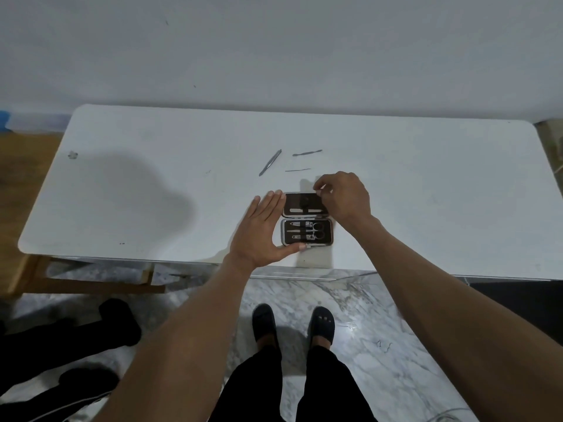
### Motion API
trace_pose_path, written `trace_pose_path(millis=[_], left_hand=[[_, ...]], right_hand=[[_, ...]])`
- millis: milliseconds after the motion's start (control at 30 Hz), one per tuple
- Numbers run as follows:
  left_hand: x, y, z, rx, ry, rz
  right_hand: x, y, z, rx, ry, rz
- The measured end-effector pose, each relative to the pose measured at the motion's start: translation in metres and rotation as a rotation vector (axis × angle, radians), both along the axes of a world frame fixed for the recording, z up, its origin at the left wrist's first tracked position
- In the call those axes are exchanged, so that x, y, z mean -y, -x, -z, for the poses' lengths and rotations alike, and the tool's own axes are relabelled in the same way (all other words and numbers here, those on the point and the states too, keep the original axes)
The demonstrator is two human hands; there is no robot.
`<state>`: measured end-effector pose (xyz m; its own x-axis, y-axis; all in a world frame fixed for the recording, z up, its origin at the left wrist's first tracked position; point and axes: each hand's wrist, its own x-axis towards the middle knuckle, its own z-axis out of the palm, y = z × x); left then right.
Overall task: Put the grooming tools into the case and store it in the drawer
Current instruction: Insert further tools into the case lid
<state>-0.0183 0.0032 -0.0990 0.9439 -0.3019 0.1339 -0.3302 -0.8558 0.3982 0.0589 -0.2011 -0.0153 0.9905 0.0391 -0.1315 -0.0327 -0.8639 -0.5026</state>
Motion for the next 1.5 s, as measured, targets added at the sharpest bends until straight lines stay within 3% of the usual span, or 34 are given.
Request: trace_pose_path(millis=[267,467,733,1000,1200,1500], left_hand=[[-0.001,-0.002,0.003,0.035,0.015,-0.002],[-0.002,-0.004,0.000,-0.052,-0.057,0.017],[-0.002,-0.005,0.001,0.008,-0.023,0.018],[-0.001,-0.006,0.001,0.014,-0.031,0.018],[-0.002,-0.007,-0.003,-0.067,-0.075,0.018],[-0.003,-0.005,0.001,0.005,-0.009,0.001]], right_hand=[[-0.016,-0.043,0.002,0.013,-0.065,-0.006],[-0.046,-0.073,0.010,0.036,-0.123,-0.085],[-0.077,-0.099,0.020,0.071,-0.016,-0.205],[-0.082,-0.094,0.025,0.108,0.086,-0.279],[-0.075,-0.086,0.012,0.180,0.034,-0.228],[-0.029,-0.046,-0.005,0.184,0.003,-0.196]])
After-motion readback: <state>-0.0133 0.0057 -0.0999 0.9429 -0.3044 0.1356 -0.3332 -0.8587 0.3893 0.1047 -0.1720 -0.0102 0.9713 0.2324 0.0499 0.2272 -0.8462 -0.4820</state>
